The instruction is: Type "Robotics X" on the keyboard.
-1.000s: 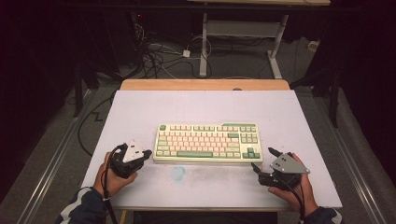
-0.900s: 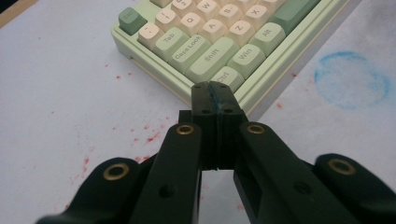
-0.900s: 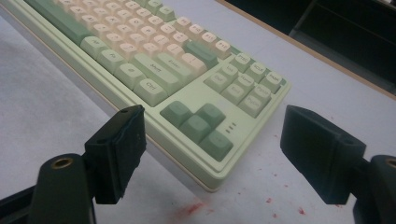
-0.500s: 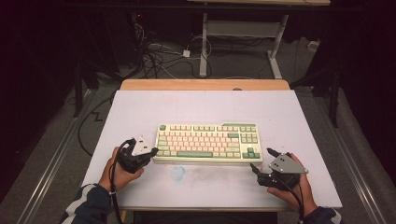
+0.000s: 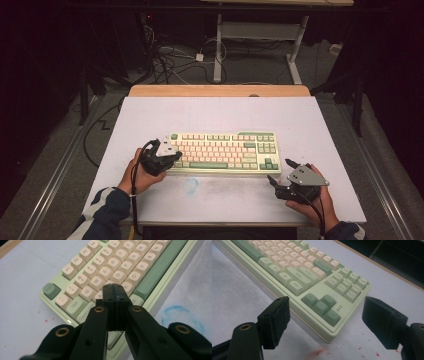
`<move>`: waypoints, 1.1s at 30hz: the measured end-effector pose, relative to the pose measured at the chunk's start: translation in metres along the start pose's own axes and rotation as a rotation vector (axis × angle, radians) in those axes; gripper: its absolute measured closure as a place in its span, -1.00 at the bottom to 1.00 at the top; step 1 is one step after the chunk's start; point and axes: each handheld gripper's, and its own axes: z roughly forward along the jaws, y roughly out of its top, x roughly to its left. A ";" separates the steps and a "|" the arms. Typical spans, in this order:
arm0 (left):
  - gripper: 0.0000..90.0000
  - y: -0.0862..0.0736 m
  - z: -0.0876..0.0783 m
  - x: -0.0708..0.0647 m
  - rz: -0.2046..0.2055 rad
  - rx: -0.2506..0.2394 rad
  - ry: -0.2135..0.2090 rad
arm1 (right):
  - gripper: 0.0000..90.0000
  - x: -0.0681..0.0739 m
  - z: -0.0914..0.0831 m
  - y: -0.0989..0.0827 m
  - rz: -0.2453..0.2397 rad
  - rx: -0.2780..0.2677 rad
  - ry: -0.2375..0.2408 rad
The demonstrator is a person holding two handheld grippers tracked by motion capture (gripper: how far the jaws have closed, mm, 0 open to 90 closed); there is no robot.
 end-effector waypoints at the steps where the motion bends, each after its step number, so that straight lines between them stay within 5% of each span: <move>1: 0.94 0.000 0.003 -0.001 0.003 0.006 -0.002 | -0.48 0.000 0.000 0.000 0.000 0.001 0.000; 20: 0.94 0.003 0.037 -0.006 0.044 0.057 0.010 | -0.48 0.000 0.002 -0.001 -0.005 0.009 0.011; 33: 0.94 0.002 0.040 -0.004 0.046 0.062 0.023 | -0.48 0.001 0.002 -0.001 -0.016 0.012 0.011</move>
